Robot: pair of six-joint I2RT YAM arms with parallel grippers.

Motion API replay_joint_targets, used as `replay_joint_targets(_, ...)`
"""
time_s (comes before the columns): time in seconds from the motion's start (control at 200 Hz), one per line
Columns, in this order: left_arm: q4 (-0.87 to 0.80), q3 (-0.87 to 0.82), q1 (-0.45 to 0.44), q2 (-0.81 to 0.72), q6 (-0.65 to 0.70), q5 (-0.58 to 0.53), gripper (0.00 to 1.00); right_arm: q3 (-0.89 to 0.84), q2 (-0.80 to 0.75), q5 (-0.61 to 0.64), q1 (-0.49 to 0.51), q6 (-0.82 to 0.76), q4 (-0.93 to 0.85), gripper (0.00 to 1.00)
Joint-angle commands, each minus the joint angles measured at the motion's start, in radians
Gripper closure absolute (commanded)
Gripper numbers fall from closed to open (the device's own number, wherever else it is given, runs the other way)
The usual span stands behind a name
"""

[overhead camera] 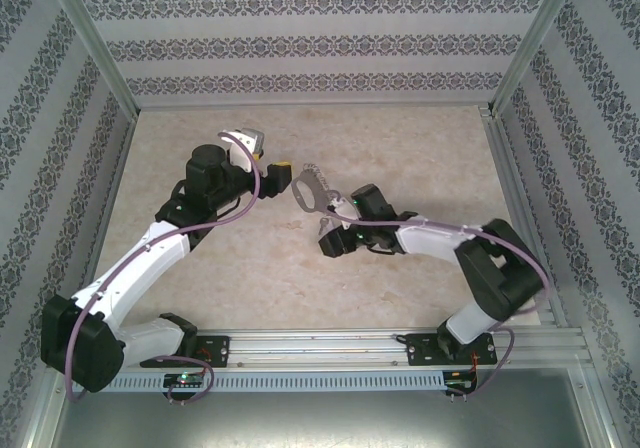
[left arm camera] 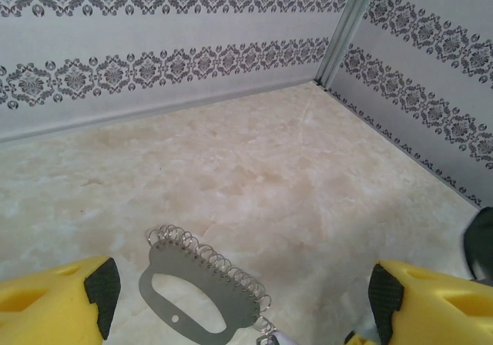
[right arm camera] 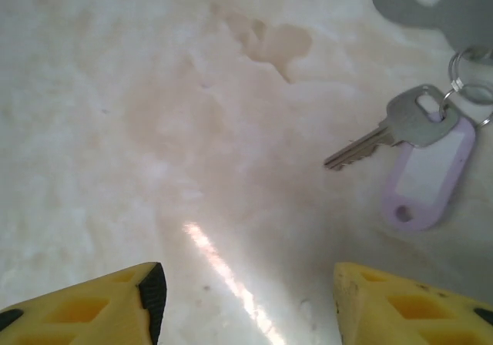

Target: Put the keys on the keyring

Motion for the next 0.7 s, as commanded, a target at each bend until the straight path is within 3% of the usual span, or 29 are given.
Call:
replay_joint_targets(0.0,0.003,0.028,0.011,0.014,-0.025,0.019,0.15,-0.053,-0.096,-0.051,-0.050,0.048,0.017,0.38)
replay_joint_targets(0.075,0.012,0.017,0.012,0.013,-0.037,0.022,0.11,-0.088,-0.168,-0.058,-0.094,0.085,0.036,0.34)
replay_joint_targets(0.125,0.015,0.011,0.012,0.008,-0.042,0.013,0.00,-0.094,-0.217,-0.042,-0.118,0.092,0.019,0.31)
replay_joint_targets(0.205,0.030,-0.009,0.012,-0.008,-0.047,-0.011,0.00,-0.100,-0.293,0.003,-0.148,0.102,-0.010,0.24)
replay_joint_targets(0.255,0.048,-0.027,0.012,-0.025,-0.049,-0.039,0.00,-0.102,-0.340,0.039,-0.170,0.108,-0.027,0.17)
replay_joint_targets(0.275,0.055,-0.036,0.012,-0.032,-0.048,-0.053,0.00,-0.104,-0.357,0.063,-0.179,0.111,-0.032,0.05)
replay_joint_targets(0.29,0.058,-0.041,0.012,-0.038,-0.046,-0.064,0.00,-0.106,-0.373,0.082,-0.185,0.115,-0.035,0.03)
replay_joint_targets(0.56,0.071,-0.109,0.012,-0.112,0.050,-0.289,0.00,-0.108,-0.573,0.425,-0.256,0.137,-0.096,0.02)
replay_joint_targets(0.695,0.095,-0.156,0.012,-0.116,0.097,-0.314,0.00,-0.123,-0.602,0.653,-0.260,0.132,-0.071,0.02)
